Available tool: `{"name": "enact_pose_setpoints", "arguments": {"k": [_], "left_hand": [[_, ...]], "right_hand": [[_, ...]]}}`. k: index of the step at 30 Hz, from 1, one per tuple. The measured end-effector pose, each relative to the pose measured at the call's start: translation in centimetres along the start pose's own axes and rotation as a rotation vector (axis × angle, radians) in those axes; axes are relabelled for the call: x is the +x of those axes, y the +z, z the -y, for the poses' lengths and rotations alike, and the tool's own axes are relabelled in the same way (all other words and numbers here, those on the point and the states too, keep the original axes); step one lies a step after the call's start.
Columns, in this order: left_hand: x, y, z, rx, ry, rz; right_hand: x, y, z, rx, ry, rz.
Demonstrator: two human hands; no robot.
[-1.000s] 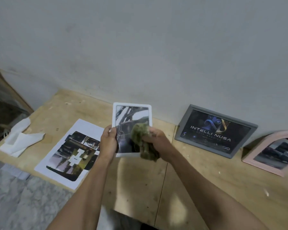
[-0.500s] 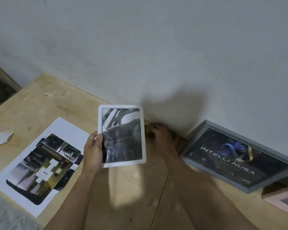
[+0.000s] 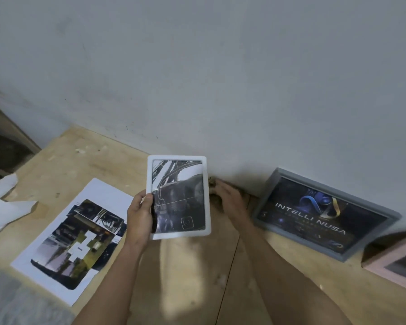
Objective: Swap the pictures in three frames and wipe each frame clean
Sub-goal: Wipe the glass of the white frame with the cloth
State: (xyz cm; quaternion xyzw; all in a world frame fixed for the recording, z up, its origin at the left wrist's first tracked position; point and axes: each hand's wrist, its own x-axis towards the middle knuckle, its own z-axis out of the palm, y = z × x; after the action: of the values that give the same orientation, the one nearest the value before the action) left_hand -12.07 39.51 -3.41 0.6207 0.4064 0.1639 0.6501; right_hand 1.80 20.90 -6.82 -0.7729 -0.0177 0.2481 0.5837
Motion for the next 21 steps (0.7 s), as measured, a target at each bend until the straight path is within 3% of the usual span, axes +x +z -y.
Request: {"name": "enact_pose_setpoints", "arguments": {"k": [2,5,10,21], "left_hand": [[-1.5,-0.7,-0.8,-0.005,0.023,0.047],[-4.0,-1.4,-2.1,-0.018,0.051,0.126],[-8.9,-2.0,-4.6,0.006,0.120,0.284],[-17.9,1.7,-8.9,0.314,0.269,0.616]], "right_hand": [[-3.9,-1.1,2.7,0.282,0.108,0.089],[-9.9,-2.7,5.7,0.259,-0.029,0.187],[-16.9,-4.4,7.2,0.082,-0.052,-0.027],[-28.1,-13.0,6.1,0.170,-0.015,-0.312]]}}
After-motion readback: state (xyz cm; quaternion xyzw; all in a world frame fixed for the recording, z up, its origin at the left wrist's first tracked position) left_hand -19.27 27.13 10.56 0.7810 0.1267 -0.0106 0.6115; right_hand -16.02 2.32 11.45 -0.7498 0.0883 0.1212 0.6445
